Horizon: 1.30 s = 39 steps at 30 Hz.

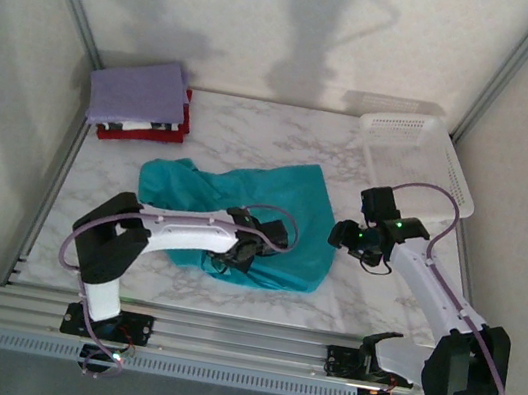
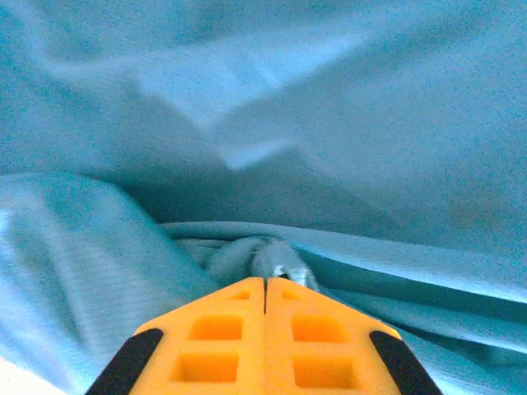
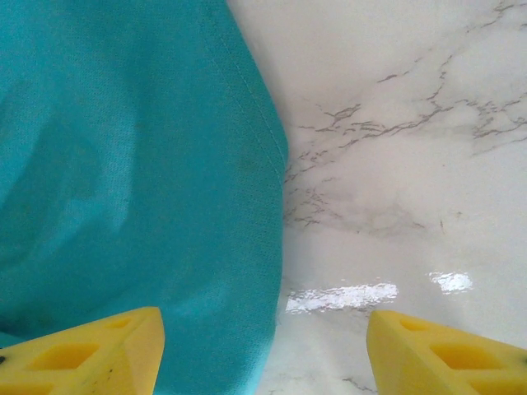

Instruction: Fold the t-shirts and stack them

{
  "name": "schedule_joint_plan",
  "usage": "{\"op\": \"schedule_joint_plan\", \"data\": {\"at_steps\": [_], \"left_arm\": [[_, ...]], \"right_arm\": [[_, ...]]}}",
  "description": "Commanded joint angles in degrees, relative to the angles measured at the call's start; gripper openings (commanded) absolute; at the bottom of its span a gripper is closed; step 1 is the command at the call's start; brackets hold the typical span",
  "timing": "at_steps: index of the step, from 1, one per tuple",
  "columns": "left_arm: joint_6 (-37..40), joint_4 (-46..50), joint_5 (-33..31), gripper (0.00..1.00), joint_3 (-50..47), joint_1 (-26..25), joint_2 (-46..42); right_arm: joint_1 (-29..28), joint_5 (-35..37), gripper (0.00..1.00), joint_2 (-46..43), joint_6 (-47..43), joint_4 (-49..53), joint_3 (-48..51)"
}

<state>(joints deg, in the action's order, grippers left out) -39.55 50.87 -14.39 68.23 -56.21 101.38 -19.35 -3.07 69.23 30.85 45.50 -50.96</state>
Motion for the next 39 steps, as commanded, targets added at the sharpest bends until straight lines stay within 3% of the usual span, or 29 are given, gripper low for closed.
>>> {"op": "schedule_joint_plan", "data": {"at_steps": [1, 5, 7, 10, 13, 18, 29, 39], "left_arm": [[-0.84, 0.26, -8.19, 0.0, 0.35, 7.47, -10.78], [5.27, -8.35, -6.85, 0.0, -3.1, 25.53, -27.92], [10.04, -13.7, -2.87, 0.0, -3.39, 39.38, -35.22], [13.91, -18.98, 4.38, 0.0, -2.65, 54.48, -39.16], [15.42, -19.66, 12.82, 0.0, -1.61, 63.42, -36.59], [16.76, -19.95, 21.7, 0.0, -4.23, 66.37, -30.19], [17.83, -23.6, 24.36, 0.0, -3.84, 68.93, -24.97], [17.98, -25.25, 27.24, 0.0, -6.7, 70.55, -24.96]], "right_arm": [[0.41, -0.78, 0.67, -0.93, -0.06, 0.59, 0.99], [0.22, -4.22, 0.67, -1.25, 1.7, -1.2, 2.19], [-0.27, -5.07, 0.67, -0.97, 1.87, -2.19, 2.61], [-1.55, -5.86, 0.67, 0.76, 1.71, -3.33, 2.13], [-3.44, -6.68, 0.67, 3.21, 2.31, -5.3, 1.49], [-7.76, -7.82, 0.67, 8.54, 3.51, -9.52, -0.92], [-25.47, -4.33, 0.63, 28.09, 2.47, -14.19, -19.97], [-34.61, -1.15, 0.43, 47.44, 9.37, -19.35, -38.01]]}}
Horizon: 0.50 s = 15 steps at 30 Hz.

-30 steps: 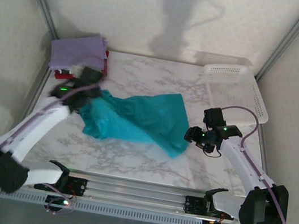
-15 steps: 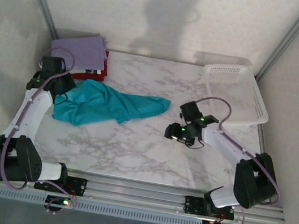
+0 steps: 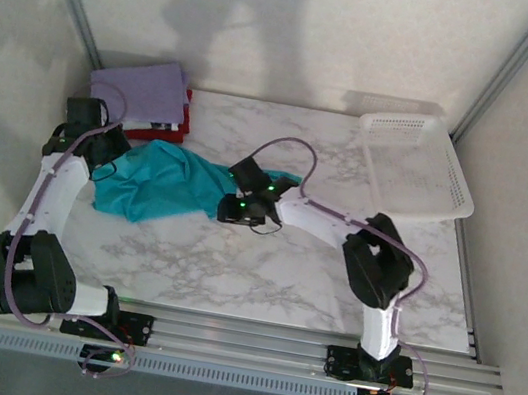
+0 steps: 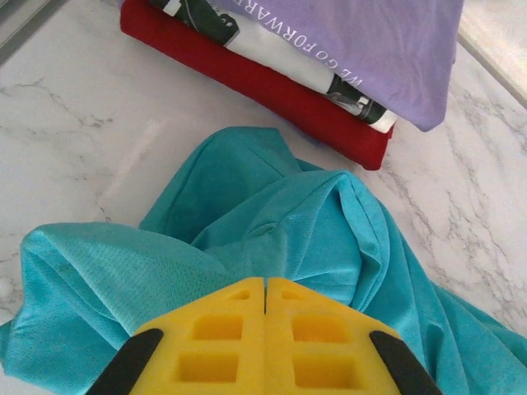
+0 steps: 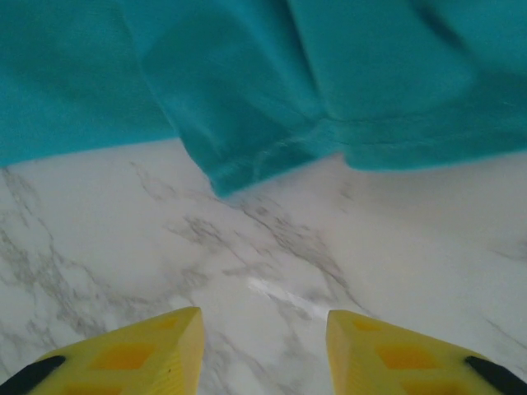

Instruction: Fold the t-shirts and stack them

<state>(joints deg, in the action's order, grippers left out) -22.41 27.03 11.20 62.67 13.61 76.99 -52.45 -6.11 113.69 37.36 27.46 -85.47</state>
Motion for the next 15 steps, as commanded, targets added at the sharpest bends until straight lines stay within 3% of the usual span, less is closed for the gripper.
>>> {"op": "schedule_joint_plan", "data": {"at_steps": [1, 7, 15], "left_arm": [[0.72, -1.58, 1.97, 0.0, -1.32, 0.94, -0.66], [0.88, -2.1, 3.25, 0.0, -1.72, 1.48, -0.61], [0.98, -2.67, 4.51, 0.0, -2.42, 2.19, -1.08]], "right_arm": [[-2.13, 2.05, 0.41, 4.64, 3.15, -1.08, -5.17], [-5.41, 7.56, 0.34, 11.37, -0.71, 3.18, -13.76], [-6.19, 18.13, 0.32, 21.42, -12.13, 18.16, -30.07]]}}
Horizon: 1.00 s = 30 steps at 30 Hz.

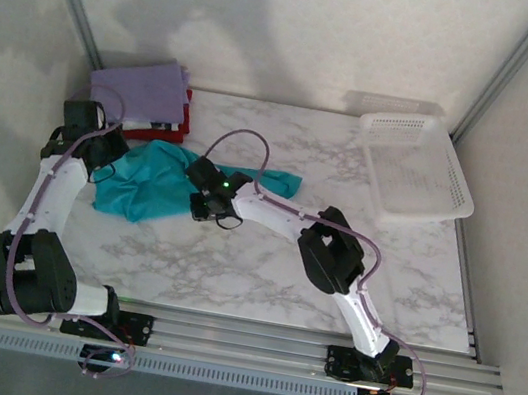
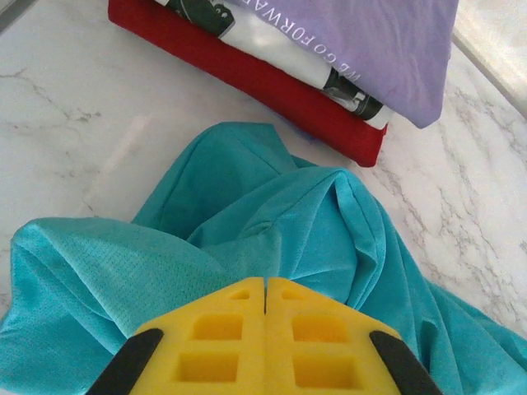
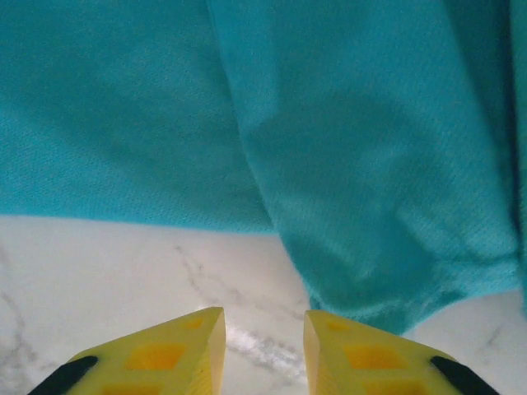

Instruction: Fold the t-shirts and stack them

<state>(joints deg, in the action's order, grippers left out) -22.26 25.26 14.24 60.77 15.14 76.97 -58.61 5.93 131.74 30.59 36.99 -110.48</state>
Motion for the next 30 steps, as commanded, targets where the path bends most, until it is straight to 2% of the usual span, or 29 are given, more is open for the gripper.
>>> {"op": "schedule_joint_plan", "data": {"at_steps": [1, 7, 12, 15, 17, 21, 23, 27, 30], "left_arm": [[0.92, -0.92, 1.49, 0.0, -0.57, 0.6, -1.15], [0.86, -0.88, 2.15, 0.0, -0.57, 0.77, -1.01], [0.9, -0.82, 2.02, 0.0, -0.65, 0.92, -1.18], [0.91, -0.83, 2.11, 0.0, -0.83, 0.91, -1.1], [0.78, -0.92, 2.2, 0.0, -0.83, 0.89, -1.08], [0.55, -0.72, 2.36, 0.0, -0.44, 0.94, -1.64], [0.72, -0.32, 2.45, 0.0, 0.31, 0.86, -1.91], [1.35, 1.0, 3.11, 0.0, 3.82, 0.89, -3.15], [0.73, 0.45, 3.46, 0.0, 6.62, 0.88, -5.31]], "right_arm": [[-0.06, 6.19, 0.32, 4.54, -6.15, 9.91, -6.68], [0.01, 3.48, 0.32, 9.79, -7.69, 13.48, -12.66], [-0.01, 3.0, 0.4, 9.66, -7.93, 14.29, -11.6], [-0.03, 3.31, 0.4, 9.55, -8.25, 14.52, -10.63], [-0.05, 4.28, 0.34, 10.39, -8.64, 14.96, -10.54], [0.57, 6.76, 0.07, 12.5, -8.66, 16.97, -11.63], [0.47, 7.91, 0.0, 10.24, -9.16, 16.73, -10.6], [0.23, 14.3, 0.0, -0.64, -11.88, 16.53, -6.49], [0.7, 20.83, 0.0, -12.15, -15.4, 14.78, -1.6]]}}
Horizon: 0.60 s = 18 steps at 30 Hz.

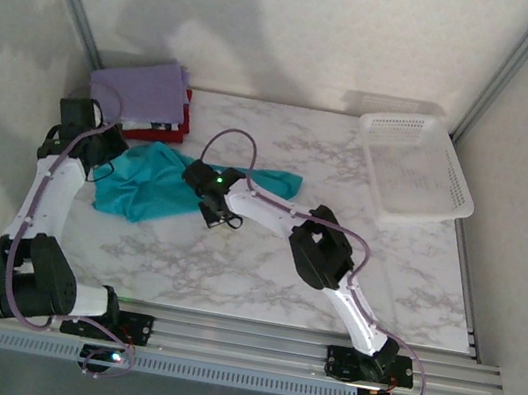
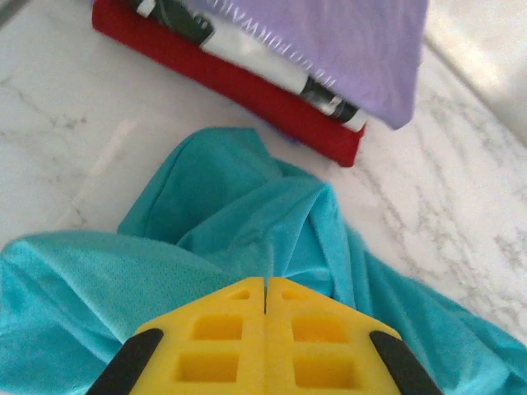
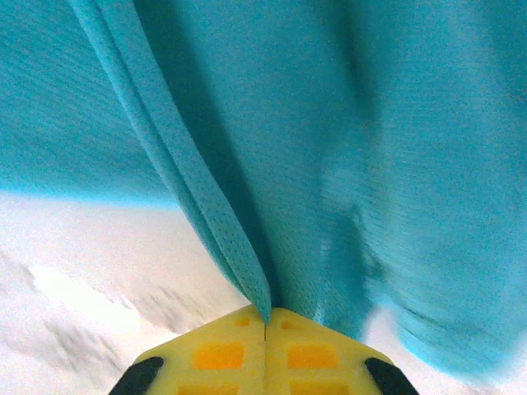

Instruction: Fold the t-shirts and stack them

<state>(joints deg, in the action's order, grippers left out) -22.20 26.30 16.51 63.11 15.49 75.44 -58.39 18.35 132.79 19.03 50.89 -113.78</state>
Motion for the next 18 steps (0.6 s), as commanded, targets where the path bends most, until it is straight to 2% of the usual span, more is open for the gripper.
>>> {"op": "schedule_joint_plan", "data": {"at_steps": [1, 8, 13, 16, 18], "left_arm": [[-0.06, -1.52, 1.59, 0.0, 4.83, 0.52, -4.78], [-3.03, -5.58, 2.3, 0.0, 9.91, -1.19, -10.66], [-0.78, -2.93, 4.16, 0.0, 19.06, -5.71, -9.4], [-0.58, -1.17, 1.99, 0.0, 22.8, -9.9, -9.67], [-1.26, 0.63, -0.32, 0.0, 22.77, -12.2, -10.53]], "right_arm": [[0.69, 10.05, 0.0, -16.83, -5.85, 0.24, 2.95], [2.14, 24.32, 0.0, -32.71, -16.69, 1.28, 3.95], [3.06, 26.6, 0.0, -41.65, -20.41, -0.71, 3.88], [3.71, 28.32, 0.0, -46.66, -20.87, 0.05, 5.07], [4.64, 28.16, 0.0, -50.69, -18.08, 2.49, 8.8]]}}
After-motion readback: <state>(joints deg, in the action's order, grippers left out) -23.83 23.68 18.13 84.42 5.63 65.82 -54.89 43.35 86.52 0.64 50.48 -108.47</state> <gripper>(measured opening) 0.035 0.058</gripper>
